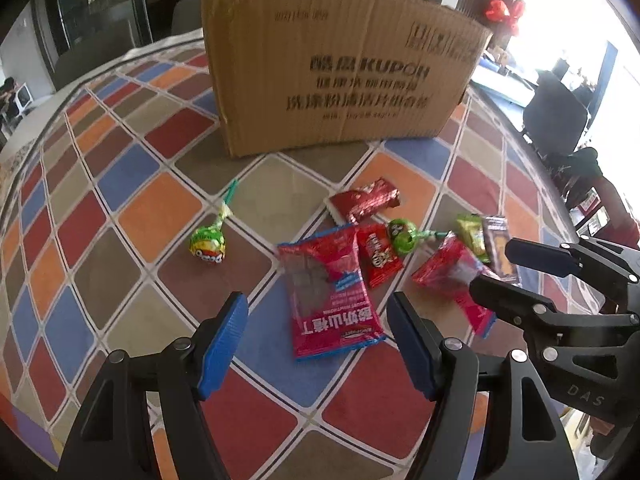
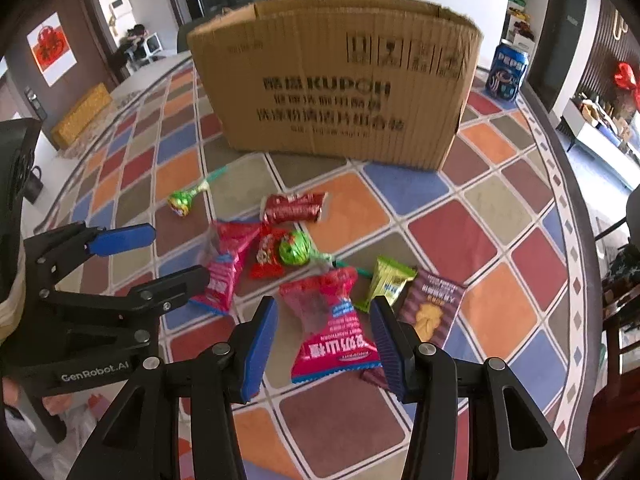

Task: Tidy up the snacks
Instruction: 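Move both tools back toward the remaining snacks on the cloth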

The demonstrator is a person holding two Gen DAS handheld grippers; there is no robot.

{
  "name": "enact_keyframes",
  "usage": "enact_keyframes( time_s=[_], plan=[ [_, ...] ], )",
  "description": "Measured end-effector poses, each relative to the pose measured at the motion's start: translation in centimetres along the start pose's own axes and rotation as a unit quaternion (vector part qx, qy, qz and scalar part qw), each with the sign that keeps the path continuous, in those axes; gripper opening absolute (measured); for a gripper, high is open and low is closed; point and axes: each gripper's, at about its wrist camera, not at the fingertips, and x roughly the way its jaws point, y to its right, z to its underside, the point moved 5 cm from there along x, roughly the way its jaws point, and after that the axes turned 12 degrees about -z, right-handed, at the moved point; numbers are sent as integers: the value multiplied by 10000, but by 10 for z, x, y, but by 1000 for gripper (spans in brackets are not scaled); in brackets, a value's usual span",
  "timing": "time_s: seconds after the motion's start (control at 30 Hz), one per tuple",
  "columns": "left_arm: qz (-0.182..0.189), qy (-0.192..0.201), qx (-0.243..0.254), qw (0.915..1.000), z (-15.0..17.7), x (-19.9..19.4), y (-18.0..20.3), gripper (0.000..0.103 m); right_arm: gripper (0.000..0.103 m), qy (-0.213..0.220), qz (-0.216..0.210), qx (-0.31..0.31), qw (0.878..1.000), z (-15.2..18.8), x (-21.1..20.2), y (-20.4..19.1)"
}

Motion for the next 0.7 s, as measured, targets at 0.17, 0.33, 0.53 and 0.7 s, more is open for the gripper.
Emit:
enact_keyframes(
  time_s=[0.17,0.33,0.53,0.7],
  plan=[
    [-55,-101,22,9999,0,14,1,71,49,-150,46,24,9999,4,11,4],
    [-16,-178,13,9998,-2,24,3,71,49,-255,30,45,9997,6,19,6],
    [12,-257,-38,9997,-4,34,4,71,49,-315,-46,160,9994,7,27,8],
    [59,-293,-75,9995,-5,40,7,69,49,-306,-140,216,9992,6,31,7]
  ],
)
